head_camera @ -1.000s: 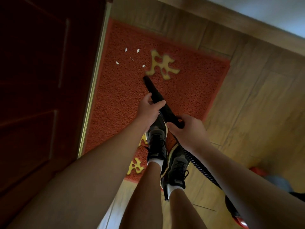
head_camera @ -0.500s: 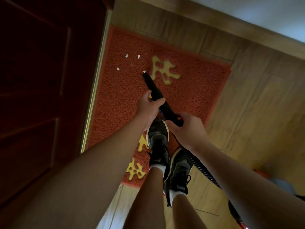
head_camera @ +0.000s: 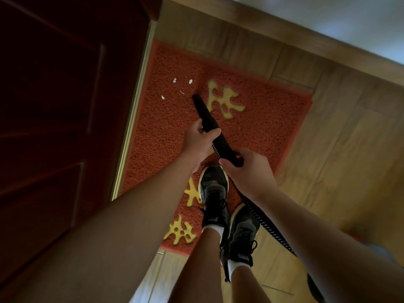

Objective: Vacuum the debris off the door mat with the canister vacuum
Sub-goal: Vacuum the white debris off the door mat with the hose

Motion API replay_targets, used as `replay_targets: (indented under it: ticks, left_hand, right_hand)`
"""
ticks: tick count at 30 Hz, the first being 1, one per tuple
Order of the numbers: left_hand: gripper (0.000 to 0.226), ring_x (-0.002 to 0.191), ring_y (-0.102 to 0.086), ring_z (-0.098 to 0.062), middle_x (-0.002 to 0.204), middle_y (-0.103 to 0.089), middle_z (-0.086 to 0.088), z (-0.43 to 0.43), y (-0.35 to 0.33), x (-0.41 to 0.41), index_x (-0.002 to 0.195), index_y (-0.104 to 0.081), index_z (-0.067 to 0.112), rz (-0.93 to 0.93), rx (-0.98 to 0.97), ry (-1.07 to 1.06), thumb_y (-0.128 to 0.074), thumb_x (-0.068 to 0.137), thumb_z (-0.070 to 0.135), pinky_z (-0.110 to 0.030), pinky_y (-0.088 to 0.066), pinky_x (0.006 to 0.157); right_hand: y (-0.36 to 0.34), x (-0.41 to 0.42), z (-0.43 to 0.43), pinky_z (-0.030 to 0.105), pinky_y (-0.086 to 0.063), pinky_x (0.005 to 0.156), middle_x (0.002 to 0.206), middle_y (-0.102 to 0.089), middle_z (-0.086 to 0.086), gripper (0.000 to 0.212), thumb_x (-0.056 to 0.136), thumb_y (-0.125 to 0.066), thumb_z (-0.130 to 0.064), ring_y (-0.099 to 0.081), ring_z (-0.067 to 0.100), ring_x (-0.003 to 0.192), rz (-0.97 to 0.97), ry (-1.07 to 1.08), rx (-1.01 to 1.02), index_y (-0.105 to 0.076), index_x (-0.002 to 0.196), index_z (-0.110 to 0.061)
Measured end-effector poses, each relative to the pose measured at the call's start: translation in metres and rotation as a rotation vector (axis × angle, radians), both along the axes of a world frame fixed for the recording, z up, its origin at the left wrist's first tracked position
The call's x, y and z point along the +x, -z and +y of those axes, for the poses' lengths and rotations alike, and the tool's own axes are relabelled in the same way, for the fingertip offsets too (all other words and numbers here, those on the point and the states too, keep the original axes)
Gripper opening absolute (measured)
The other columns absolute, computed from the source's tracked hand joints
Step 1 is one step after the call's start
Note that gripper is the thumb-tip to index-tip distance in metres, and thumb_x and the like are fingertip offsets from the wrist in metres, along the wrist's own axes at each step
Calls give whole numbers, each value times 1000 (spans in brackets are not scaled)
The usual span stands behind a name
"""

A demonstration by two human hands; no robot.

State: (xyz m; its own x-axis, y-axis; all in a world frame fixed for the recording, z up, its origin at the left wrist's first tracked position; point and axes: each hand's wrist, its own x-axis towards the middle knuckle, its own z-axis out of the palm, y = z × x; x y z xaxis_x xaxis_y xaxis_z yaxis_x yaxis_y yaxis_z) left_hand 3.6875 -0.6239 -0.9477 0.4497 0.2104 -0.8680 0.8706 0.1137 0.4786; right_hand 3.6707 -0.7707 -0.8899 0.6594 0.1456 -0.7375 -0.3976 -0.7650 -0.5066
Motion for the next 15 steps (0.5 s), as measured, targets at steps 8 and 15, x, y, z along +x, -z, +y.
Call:
replay_targets:
  ticks: [8, 15]
  left_hand:
    - [39, 116, -63, -25, 125, -65, -6, 5, 1, 15, 136, -59, 17, -28, 20, 12, -68, 97, 19, -48, -52, 104]
    - [22, 107, -67, -24, 109, -70, -4, 10, 5, 21, 117, -65, 22, -34, 28, 3, -68, 96, 17, -49, -55, 100]
  right_hand:
    - [6, 12, 6, 36, -44, 47, 69, -65, 4, 25, 93, -66, -39, -61, 24, 56, -20, -1, -8, -68, 99, -15]
    - [6, 22, 10, 37, -47, 48, 69, -65, 3, 22, 94, -66, -37, -61, 23, 56, -14, -27, 12, -68, 100, -15]
